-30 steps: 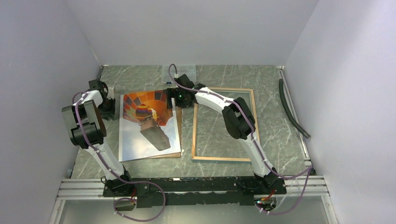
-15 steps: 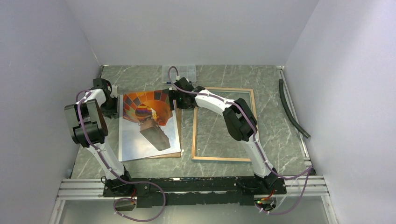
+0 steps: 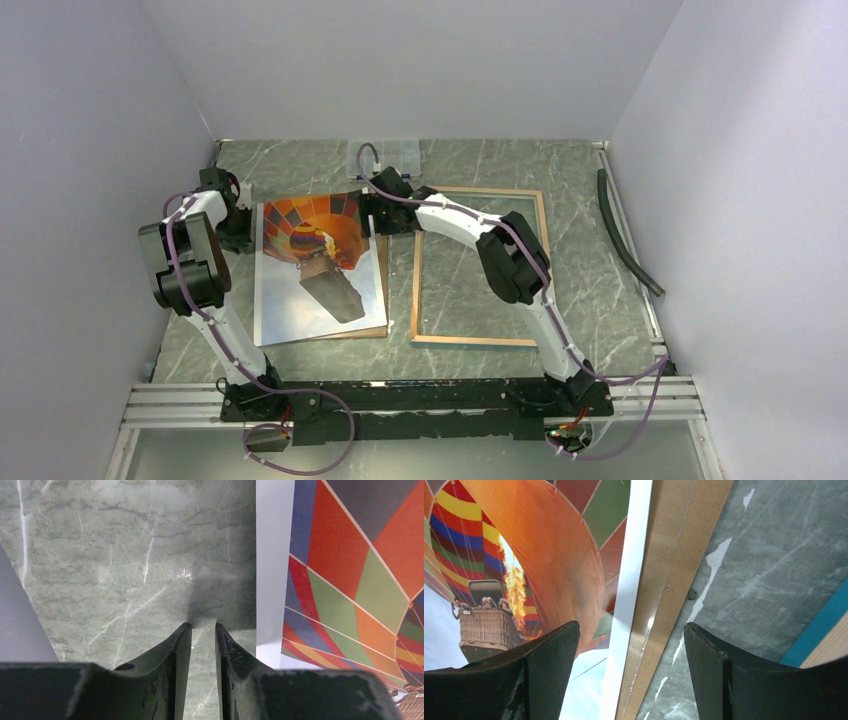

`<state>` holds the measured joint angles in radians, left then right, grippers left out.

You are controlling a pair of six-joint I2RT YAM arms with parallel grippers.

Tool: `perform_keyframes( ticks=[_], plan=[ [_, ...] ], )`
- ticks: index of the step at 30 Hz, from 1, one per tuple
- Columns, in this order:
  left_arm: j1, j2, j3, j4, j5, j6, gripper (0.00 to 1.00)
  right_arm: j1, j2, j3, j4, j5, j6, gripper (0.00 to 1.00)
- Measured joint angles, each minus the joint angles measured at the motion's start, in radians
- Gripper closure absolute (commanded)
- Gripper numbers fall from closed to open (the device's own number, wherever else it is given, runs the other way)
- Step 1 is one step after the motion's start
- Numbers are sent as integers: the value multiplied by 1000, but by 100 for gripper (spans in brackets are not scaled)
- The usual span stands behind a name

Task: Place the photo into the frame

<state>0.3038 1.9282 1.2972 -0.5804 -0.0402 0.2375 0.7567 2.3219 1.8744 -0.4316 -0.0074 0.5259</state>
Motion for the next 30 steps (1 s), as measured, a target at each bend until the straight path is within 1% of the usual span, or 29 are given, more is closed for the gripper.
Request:
perform_keyframes(
  ticks=[6, 22, 30],
  plan=[
    [-1, 0, 0, 0, 0, 0, 71, 9, -26, -56, 67, -25, 2, 20],
    [-1, 0, -1, 0, 2, -1, 73, 11, -8, -41, 94, -96, 36, 21],
    [-13, 4, -1, 0, -8, -18, 75, -1, 9, -23, 96, -108, 106, 23]
  ],
)
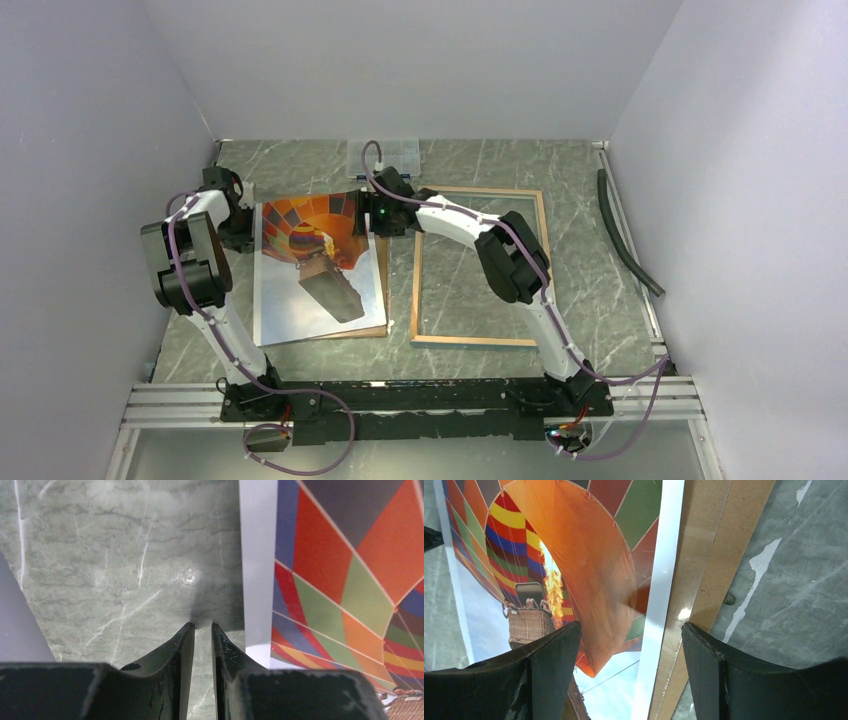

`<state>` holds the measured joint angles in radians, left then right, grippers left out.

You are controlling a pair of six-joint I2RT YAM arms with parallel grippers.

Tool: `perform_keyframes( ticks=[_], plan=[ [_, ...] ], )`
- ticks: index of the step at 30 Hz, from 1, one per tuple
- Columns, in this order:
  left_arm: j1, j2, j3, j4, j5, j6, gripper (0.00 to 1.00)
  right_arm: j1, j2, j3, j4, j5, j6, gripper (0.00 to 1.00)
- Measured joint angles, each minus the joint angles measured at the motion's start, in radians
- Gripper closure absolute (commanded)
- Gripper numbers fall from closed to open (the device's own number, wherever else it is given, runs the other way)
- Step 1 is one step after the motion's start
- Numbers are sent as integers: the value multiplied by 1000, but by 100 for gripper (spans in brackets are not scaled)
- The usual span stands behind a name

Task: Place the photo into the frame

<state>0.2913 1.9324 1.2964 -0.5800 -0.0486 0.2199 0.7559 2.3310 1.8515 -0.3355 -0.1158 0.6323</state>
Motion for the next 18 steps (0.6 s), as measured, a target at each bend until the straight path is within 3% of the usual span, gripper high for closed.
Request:
perform_keyframes(
  ticks=[4, 18],
  plan=[
    [-20, 3, 0, 24, -3, -2, 76, -10, -1, -20, 37, -29, 71, 23],
    [-33, 9, 0, 45, 3, -4, 81, -58, -31, -225, 424, -325, 387, 25]
  ],
)
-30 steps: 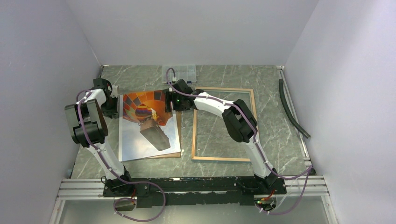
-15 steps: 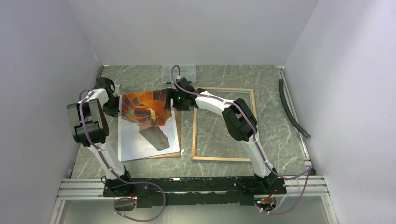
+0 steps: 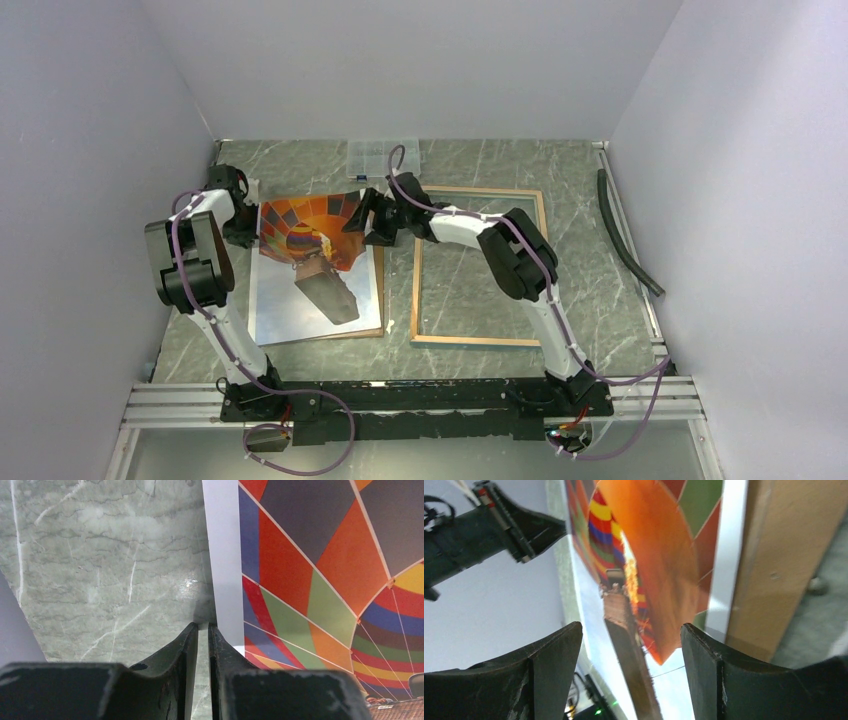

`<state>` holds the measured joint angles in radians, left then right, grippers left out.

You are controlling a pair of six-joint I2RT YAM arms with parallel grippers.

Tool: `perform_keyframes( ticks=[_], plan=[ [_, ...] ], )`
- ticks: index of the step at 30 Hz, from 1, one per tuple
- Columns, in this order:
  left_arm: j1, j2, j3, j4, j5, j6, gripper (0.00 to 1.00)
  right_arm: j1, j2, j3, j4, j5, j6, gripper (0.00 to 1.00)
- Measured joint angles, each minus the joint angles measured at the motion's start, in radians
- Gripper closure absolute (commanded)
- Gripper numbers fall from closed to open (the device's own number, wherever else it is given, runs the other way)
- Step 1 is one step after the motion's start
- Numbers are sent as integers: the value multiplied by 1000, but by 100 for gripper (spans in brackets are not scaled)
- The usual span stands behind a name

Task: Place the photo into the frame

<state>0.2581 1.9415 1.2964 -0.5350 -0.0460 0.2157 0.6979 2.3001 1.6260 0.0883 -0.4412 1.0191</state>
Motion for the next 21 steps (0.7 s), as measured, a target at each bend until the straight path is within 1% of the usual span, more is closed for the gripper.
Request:
perform_keyframes(
  ticks=[2, 4, 7, 10, 12, 15, 18, 21],
  plan=[
    [0, 0, 0, 0, 2, 0, 83, 4, -7, -24, 43, -34, 37, 27],
    [0, 0, 0, 0, 4, 0, 84, 9, -11, -40, 99, -75, 80, 27],
    [0, -1, 0, -2, 7, 0, 84, 13, -23, -40, 98, -84, 80, 23],
    [5, -4, 6, -11, 19, 4, 83, 13, -66, -27, -35, -10, 2, 21],
    [23, -1, 23, -35, 51, 6, 82, 13, -99, -14, -125, 56, -50, 19],
    [61, 9, 62, -129, 113, 13, 80, 13, -174, -22, -241, 157, -114, 17],
    [88, 9, 85, -178, 125, 40, 80, 12, -245, -75, -279, 216, -145, 16],
    [103, 8, 69, -175, 101, 72, 81, 12, -275, -128, -290, 237, -153, 16]
  ],
)
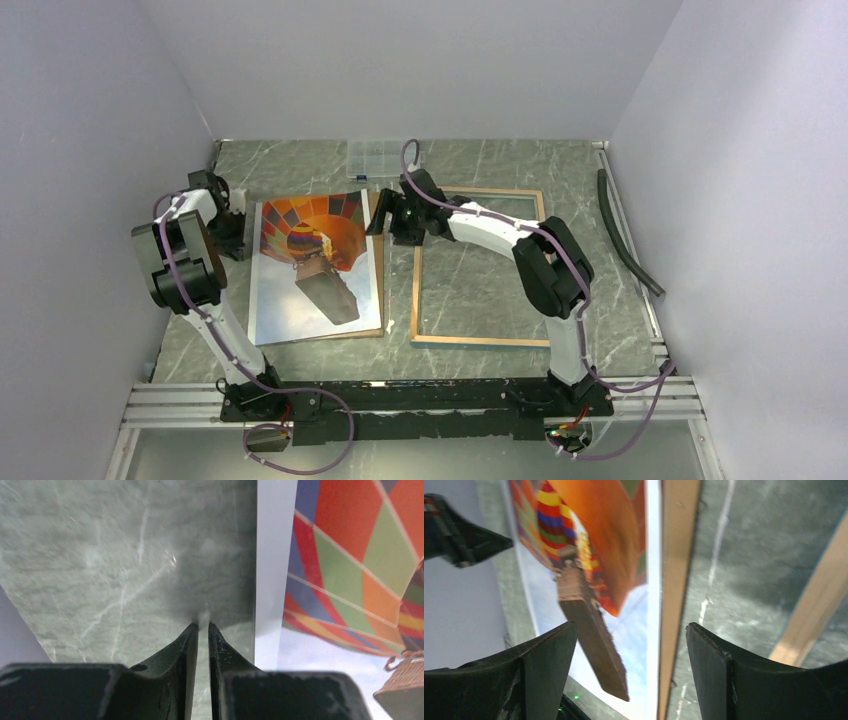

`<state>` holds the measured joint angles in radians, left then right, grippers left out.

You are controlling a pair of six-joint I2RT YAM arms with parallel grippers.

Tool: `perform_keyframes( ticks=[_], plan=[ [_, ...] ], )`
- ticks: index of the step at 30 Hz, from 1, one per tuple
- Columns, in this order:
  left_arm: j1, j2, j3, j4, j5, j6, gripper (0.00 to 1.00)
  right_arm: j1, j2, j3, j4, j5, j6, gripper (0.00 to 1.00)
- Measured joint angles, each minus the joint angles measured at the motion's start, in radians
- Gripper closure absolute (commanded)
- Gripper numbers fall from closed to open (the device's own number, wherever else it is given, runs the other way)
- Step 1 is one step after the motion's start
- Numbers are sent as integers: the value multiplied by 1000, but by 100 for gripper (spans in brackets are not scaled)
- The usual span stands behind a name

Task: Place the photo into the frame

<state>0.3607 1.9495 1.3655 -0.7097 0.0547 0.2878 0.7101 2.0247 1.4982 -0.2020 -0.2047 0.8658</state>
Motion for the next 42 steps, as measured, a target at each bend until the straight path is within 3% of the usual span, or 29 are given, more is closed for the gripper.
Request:
perform_keyframes(
  ticks=[15, 23, 42],
  plan=[
    [-31, -75, -139, 104, -45, 12, 82, 55, 12, -127, -30, -39, 43, 16],
    [-112, -88, -159, 82, -55, -16, 83, 89, 49, -99, -8, -74, 95, 16],
    [-120, -78, -140, 56, -57, -43, 85, 69, 98, -28, -44, -132, 122, 16]
  ],
)
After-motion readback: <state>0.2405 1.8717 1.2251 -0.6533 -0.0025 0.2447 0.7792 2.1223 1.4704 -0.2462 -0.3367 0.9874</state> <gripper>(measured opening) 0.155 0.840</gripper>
